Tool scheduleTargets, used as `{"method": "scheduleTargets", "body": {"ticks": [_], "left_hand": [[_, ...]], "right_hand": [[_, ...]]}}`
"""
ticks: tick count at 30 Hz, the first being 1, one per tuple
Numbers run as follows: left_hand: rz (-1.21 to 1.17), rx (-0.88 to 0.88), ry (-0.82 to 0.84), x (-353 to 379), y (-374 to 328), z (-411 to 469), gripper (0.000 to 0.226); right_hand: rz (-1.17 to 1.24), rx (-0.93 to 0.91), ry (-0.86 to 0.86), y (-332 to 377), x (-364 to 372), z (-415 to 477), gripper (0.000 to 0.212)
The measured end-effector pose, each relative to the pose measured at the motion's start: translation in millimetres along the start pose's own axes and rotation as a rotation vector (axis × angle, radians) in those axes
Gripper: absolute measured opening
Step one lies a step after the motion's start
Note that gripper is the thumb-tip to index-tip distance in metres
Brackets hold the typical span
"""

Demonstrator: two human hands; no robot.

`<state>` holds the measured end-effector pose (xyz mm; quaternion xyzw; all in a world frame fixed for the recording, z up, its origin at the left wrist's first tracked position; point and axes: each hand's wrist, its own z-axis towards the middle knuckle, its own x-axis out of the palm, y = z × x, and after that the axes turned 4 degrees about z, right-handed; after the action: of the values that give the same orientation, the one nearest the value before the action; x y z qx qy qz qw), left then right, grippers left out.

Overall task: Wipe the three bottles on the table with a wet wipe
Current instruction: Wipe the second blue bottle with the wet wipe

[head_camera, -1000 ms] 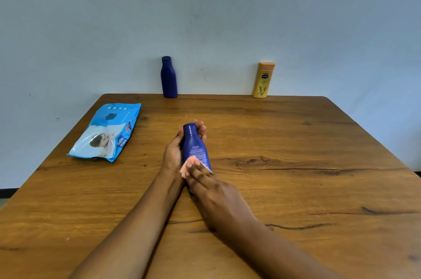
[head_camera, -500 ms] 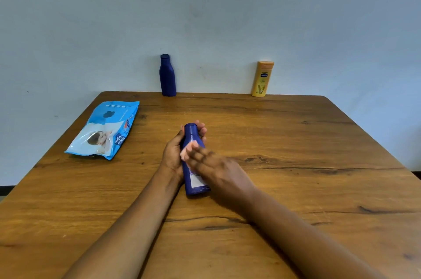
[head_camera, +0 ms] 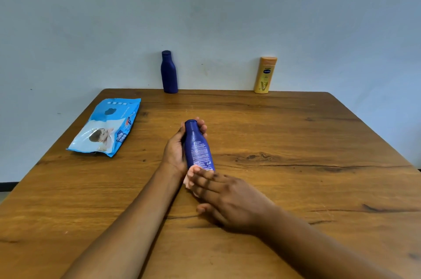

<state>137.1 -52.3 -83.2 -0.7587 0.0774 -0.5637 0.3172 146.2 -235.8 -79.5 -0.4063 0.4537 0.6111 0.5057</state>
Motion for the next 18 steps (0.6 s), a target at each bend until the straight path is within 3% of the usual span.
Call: {"method": "scheduleTargets", "body": {"ticks": [5,12,18], "left_hand": [[0.02,0.02,-0.036,1,-2,-1,0.036],[-0.004,0.011,0.003,-1,1,1,0.034],[0.02,0.064,-0.028,1,-1,-6,0.036]], "right_hand": [[0.011,0.2,-0.08,-9,-1,32,0.067],[-0.047,0.13,-0.024,4,6,2,0.057],[-0.073,0.384,-0.176,15,21,45,0.051]]}}
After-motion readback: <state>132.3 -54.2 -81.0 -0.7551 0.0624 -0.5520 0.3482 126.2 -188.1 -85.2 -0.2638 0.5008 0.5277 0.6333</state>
